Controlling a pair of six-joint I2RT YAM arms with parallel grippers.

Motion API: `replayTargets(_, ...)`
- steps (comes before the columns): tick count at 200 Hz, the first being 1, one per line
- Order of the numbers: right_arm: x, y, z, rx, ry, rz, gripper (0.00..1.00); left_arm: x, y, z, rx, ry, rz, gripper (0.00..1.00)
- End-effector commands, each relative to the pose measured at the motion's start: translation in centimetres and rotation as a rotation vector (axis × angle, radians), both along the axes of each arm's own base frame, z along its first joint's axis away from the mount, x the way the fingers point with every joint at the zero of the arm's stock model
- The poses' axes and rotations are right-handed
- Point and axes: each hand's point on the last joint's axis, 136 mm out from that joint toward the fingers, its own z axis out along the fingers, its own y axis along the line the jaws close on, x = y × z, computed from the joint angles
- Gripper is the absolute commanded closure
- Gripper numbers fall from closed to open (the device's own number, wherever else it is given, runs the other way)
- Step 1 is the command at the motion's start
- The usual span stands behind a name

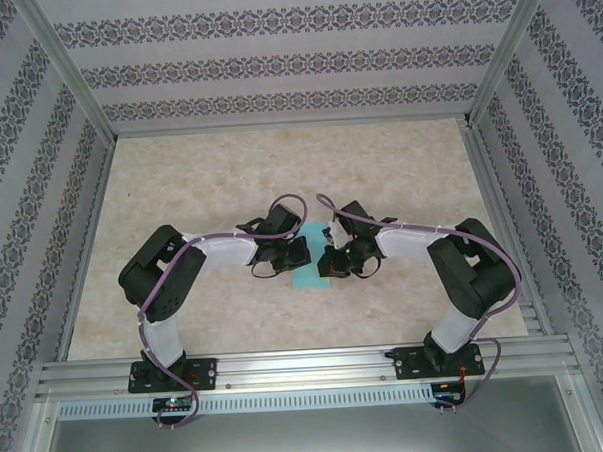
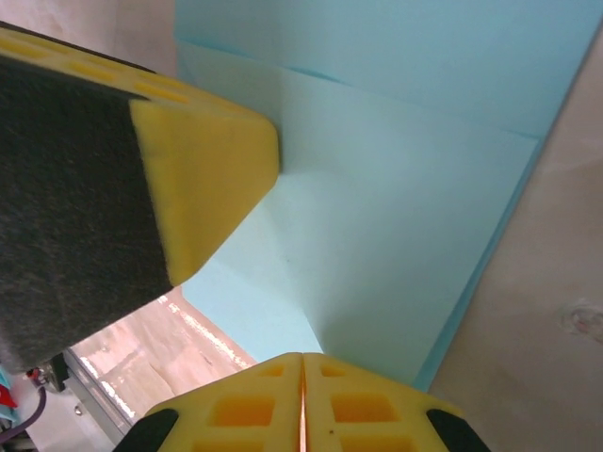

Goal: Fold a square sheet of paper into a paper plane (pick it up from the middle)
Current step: Fold the triangle a second time at the center of the table.

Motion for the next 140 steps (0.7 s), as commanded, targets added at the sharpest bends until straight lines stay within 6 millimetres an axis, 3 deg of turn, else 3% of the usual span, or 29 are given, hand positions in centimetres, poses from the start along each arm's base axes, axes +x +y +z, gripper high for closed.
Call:
replayTargets(1, -1.0, -0.8, -1.5, -0.057, 0.018, 0.021, 0.9, -2.1, 2.6, -4.7, 0.15, 0.106, 0.026, 0.93)
replayTargets(72, -3.6, -2.6, -3.0, -0.096, 0.082, 0.019, 0.9, -2.1, 2.8, -4.7, 0.16, 0.107, 0.03, 0.94)
replayTargets(102, -5.2, -3.0, -2.9, -0.087, 0.11, 0.02, 0.9, -2.2, 2.8, -4.7, 0.16, 0.108, 0.028, 0.93)
replayTargets(140, -5.5, -3.3, -2.0, -0.093, 0.09, 0.004, 0.9, -2.1, 2.8, -4.7, 0.157, 0.106, 0.029, 0.93)
